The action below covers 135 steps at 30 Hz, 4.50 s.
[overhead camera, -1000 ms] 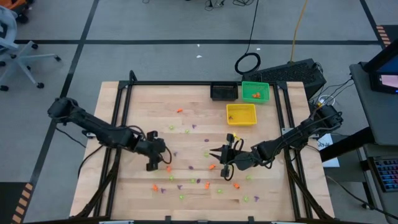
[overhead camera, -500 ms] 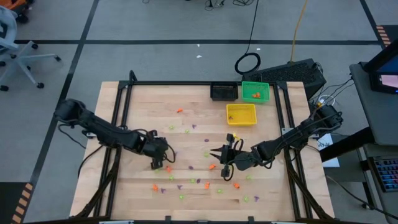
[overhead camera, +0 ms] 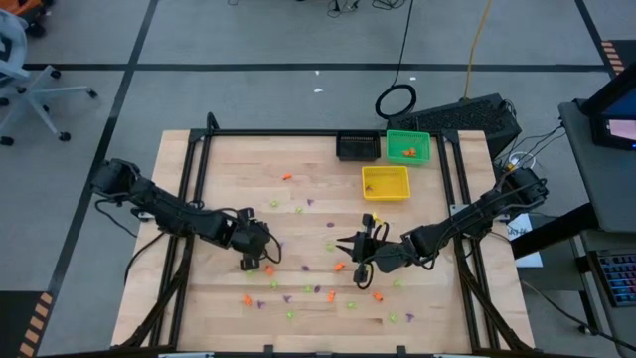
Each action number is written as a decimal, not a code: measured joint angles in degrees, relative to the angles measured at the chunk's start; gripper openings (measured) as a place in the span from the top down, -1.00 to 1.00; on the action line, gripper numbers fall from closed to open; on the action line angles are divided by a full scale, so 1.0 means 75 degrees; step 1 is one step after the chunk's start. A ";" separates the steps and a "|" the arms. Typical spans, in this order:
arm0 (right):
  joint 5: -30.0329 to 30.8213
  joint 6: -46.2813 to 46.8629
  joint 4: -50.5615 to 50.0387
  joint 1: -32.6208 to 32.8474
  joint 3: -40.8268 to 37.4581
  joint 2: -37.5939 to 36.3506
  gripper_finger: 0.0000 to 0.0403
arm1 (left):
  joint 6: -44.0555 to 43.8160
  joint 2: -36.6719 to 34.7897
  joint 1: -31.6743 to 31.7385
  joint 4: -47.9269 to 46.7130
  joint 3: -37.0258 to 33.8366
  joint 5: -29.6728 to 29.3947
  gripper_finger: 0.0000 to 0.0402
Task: Sort Halloween decoration
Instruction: Put the green spider toy into the black basket
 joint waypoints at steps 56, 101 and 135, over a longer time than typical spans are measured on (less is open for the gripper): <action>0.0000 0.0006 -0.0057 0.0003 -0.0003 0.0000 0.75 | -0.0147 -0.0389 0.0303 0.0619 -0.0544 0.0520 0.66; 0.0032 -0.1089 0.1758 -0.0029 -0.0003 0.0628 0.75 | 0.1270 -0.3215 0.0315 0.4277 -0.0518 0.0547 0.66; -0.0308 -0.6925 -0.0509 -0.0169 0.3776 0.1565 0.23 | 0.1542 -0.3114 0.0463 0.2495 0.0880 0.1624 0.66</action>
